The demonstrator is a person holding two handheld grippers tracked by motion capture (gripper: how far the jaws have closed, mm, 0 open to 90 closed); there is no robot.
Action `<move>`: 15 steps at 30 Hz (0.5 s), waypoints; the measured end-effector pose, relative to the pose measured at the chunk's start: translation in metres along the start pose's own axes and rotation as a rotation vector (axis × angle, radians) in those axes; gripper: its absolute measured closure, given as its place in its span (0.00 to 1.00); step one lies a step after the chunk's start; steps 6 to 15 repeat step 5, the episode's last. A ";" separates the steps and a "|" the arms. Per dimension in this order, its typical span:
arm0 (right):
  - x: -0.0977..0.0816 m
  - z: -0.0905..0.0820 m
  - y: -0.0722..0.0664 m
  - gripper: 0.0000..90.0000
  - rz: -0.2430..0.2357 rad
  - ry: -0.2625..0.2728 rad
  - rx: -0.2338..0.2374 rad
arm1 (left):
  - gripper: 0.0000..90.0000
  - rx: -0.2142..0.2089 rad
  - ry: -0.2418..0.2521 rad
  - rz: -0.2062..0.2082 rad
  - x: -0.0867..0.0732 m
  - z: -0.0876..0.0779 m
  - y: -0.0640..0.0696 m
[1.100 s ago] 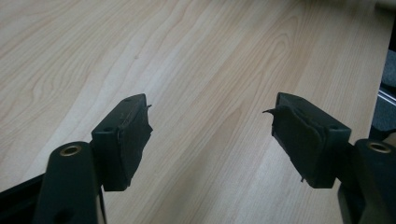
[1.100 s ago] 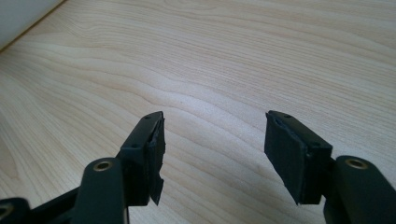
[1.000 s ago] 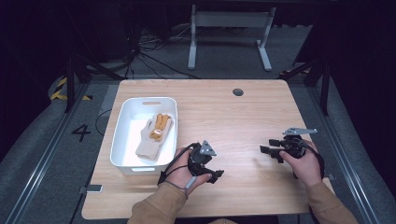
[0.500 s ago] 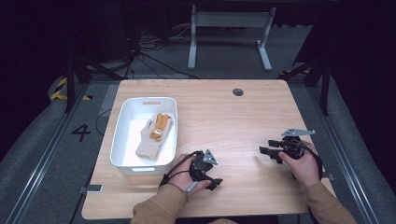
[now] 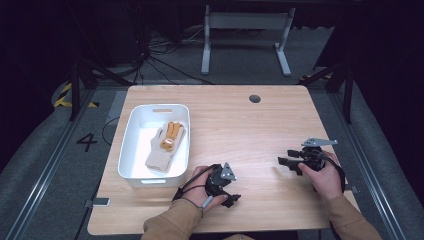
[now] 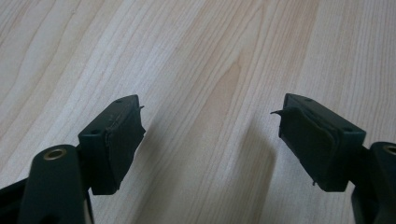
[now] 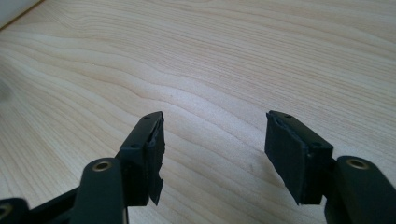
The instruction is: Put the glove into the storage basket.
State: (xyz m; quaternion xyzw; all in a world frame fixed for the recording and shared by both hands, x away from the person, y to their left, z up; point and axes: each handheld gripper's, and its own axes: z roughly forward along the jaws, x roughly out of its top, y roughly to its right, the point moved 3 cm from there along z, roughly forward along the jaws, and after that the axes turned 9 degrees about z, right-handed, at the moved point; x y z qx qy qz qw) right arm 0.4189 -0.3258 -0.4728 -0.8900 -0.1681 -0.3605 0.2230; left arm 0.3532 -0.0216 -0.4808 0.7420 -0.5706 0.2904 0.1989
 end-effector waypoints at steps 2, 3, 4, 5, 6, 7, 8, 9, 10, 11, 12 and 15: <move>0.000 0.000 0.000 0.43 -0.002 0.002 0.000 | 0.24 -0.001 0.004 -0.002 0.001 -0.001 0.000; 0.001 0.000 0.000 0.43 -0.002 0.004 0.001 | 0.23 0.002 0.006 0.000 0.001 -0.001 0.000; 0.001 0.000 0.000 0.43 -0.003 0.006 0.002 | 0.23 0.004 0.006 0.002 0.001 -0.001 0.000; 0.001 -0.001 0.000 0.43 -0.001 0.008 0.002 | 0.22 0.006 0.007 0.002 0.002 -0.001 -0.001; 0.001 -0.001 0.000 0.43 -0.001 0.008 0.002 | 0.22 0.006 0.007 0.002 0.002 -0.001 -0.001; 0.001 -0.001 0.000 0.43 -0.001 0.008 0.002 | 0.22 0.006 0.007 0.002 0.002 -0.001 -0.001; 0.001 -0.001 0.000 0.43 -0.001 0.008 0.002 | 0.22 0.006 0.007 0.002 0.002 -0.001 -0.001; 0.001 -0.001 0.000 0.43 -0.001 0.008 0.002 | 0.22 0.006 0.007 0.002 0.002 -0.001 -0.001; 0.001 -0.001 0.000 0.43 -0.001 0.008 0.002 | 0.22 0.006 0.007 0.002 0.002 -0.001 -0.001; 0.001 -0.001 0.000 0.43 -0.001 0.008 0.002 | 0.22 0.006 0.007 0.002 0.002 -0.001 -0.001; 0.001 -0.001 0.000 0.43 -0.001 0.008 0.002 | 0.22 0.006 0.007 0.002 0.002 -0.001 -0.001; 0.001 -0.001 0.000 0.43 -0.001 0.008 0.002 | 0.22 0.006 0.007 0.002 0.002 -0.001 -0.001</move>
